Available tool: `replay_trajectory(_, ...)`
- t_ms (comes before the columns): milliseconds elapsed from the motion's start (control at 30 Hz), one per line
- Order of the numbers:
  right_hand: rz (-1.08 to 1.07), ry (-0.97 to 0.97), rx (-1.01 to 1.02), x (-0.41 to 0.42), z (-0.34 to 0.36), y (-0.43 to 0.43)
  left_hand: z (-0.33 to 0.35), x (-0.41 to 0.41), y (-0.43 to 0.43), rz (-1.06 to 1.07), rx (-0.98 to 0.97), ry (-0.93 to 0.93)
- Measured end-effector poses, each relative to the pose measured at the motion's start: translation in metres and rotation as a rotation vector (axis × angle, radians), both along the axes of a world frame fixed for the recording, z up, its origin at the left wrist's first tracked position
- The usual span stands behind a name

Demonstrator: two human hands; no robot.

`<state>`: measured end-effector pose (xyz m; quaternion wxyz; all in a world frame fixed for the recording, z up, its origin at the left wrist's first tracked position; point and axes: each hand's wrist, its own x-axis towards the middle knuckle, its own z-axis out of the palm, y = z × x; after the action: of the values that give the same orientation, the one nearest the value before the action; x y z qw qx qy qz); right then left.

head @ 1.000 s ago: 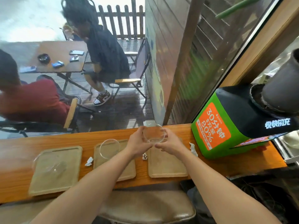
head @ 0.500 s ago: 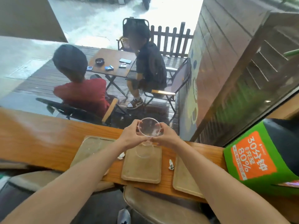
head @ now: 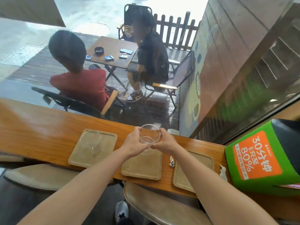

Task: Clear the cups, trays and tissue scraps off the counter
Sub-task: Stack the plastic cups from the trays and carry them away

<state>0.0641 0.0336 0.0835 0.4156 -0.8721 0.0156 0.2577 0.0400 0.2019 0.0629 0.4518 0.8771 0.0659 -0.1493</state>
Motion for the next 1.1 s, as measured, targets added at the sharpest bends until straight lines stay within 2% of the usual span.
replay_trajectory(300, -0.023, 0.049, -0.068, -0.005, -0.031, 0.007, -0.041, -0.005, -0.006, 0.071, 0.107, 0.114)
replay_trajectory(900, -0.058, 0.098, -0.015, -0.011, -0.065, 0.015, -0.062, -0.009, -0.001, 0.067, 0.002, 0.116)
replay_trajectory(1100, -0.037, 0.110, -0.058, -0.011, -0.063, 0.013, -0.059, -0.013, 0.001, 0.065, 0.041, 0.112)
